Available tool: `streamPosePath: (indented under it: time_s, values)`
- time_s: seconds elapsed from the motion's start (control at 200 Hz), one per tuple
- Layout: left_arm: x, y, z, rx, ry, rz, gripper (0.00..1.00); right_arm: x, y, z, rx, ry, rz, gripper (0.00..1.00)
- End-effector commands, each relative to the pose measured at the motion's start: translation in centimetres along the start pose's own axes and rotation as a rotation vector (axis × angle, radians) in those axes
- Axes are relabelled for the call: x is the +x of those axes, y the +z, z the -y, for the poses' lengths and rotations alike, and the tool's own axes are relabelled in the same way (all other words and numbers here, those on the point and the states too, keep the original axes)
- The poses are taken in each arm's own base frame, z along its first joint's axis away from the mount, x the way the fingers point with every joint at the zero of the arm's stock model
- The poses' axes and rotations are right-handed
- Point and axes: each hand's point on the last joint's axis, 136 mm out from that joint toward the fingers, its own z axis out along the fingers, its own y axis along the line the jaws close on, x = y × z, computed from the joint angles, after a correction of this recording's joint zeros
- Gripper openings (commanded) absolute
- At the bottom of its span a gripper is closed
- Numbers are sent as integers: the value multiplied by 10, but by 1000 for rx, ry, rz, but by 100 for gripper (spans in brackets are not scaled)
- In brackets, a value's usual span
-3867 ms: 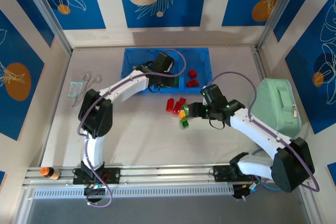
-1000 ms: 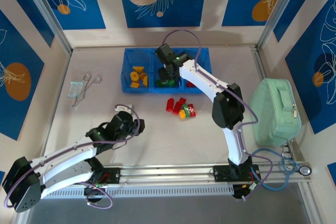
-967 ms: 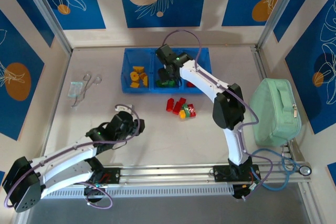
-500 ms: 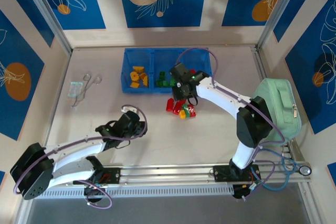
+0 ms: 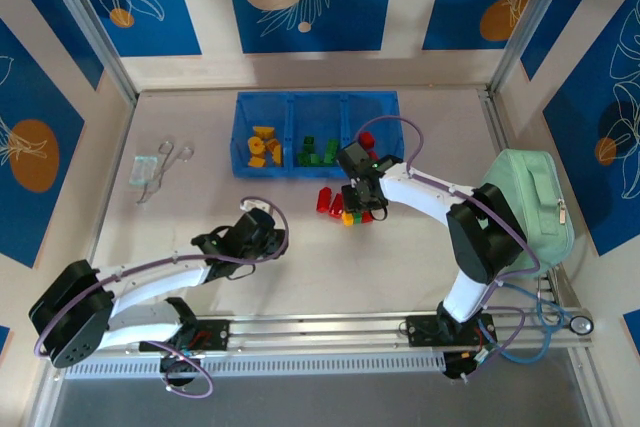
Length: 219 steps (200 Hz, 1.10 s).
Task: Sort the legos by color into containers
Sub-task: Pick up the lego from the center of the table.
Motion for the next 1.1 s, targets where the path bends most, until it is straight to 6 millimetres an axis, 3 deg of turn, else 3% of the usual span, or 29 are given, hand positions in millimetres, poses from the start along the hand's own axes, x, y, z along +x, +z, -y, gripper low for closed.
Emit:
streamPosePath:
  time_s: [0.0, 0.385, 0.65, 1.091]
  values:
    - [-9, -3, 11, 22, 10, 27, 53, -5, 3, -6, -29, 25, 1, 43]
    - [-8, -4, 9, 14, 19, 27, 53, -4, 25, -9, -9, 16, -37, 40]
    - [-7, -2, 11, 13, 24, 25, 53, 2, 27, -14, 1, 4, -51, 35]
    - [-7, 0, 10, 6, 33, 23, 53, -11, -15, -19, -16, -3, 33, 24]
